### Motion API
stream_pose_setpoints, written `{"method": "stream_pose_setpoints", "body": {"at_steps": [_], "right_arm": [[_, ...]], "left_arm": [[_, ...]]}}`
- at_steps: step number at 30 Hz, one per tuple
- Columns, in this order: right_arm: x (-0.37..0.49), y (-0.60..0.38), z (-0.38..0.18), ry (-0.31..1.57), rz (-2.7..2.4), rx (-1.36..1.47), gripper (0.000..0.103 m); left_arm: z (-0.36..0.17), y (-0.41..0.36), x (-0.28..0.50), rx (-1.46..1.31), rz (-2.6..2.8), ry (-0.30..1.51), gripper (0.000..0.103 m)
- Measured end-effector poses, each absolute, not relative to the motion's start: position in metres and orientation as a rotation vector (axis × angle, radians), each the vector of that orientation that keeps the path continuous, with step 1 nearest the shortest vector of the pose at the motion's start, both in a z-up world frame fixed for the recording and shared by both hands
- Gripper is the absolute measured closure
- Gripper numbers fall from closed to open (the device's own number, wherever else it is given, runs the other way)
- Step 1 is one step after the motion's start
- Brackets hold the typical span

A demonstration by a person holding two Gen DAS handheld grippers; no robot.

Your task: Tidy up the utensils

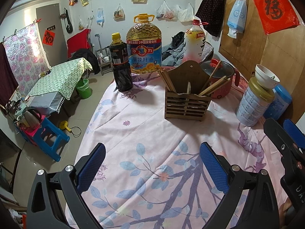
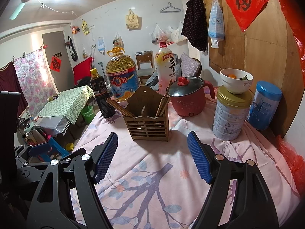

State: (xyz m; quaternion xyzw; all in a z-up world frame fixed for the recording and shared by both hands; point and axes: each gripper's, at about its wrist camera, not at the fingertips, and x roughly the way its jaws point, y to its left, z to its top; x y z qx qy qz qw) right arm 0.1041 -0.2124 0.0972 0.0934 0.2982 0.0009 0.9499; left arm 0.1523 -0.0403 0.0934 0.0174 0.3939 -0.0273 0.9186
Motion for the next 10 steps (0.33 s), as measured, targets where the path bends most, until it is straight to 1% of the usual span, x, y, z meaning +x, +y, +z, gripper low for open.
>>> {"method": "stream_pose_setpoints", "body": {"at_steps": [10], "right_arm": [[0.1052,-0.2124,0.0965,0.608,0.002,0.193,0.029]], "left_arm": [[0.0921,-0.0320,0.1496,0.028,-0.041,0.809,0.006]]}}
